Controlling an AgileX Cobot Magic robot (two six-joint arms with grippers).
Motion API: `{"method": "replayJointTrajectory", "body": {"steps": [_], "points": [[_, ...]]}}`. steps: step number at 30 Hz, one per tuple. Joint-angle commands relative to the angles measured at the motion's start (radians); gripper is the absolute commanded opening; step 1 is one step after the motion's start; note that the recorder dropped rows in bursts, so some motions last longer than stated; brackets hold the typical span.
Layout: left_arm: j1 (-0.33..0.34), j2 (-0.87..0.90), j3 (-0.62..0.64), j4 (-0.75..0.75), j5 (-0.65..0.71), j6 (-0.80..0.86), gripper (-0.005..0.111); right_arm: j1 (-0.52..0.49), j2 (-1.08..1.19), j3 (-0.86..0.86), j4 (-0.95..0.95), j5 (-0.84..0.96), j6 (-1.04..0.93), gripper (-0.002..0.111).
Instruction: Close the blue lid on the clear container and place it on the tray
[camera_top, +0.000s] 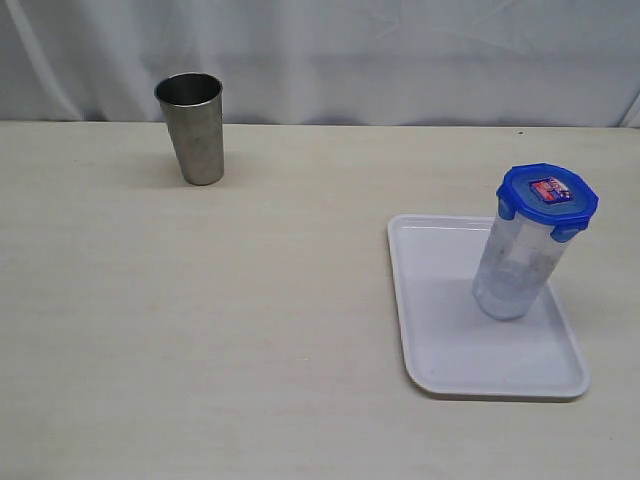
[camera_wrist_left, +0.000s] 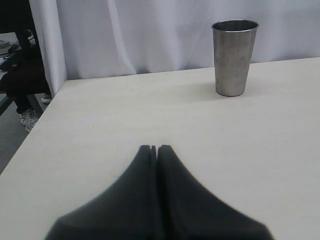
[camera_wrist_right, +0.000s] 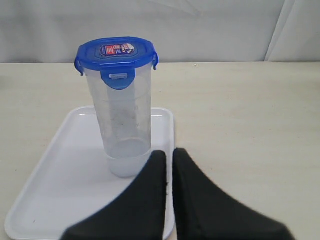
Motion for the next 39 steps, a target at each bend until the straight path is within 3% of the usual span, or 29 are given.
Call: {"method": "replayJointTrajectory", "body": {"steps": [1, 39], "points": [[0.000, -0.002, 0.002, 0.002, 0.003, 0.030, 0.000, -0.004, -0.006, 0.003, -0.002, 0.002, -0.002, 0.005], [0.000, -0.002, 0.002, -0.029, -0.001, 0.030, 0.000, -0.004, -0.006, 0.003, -0.002, 0.002, -0.002, 0.005]]}}
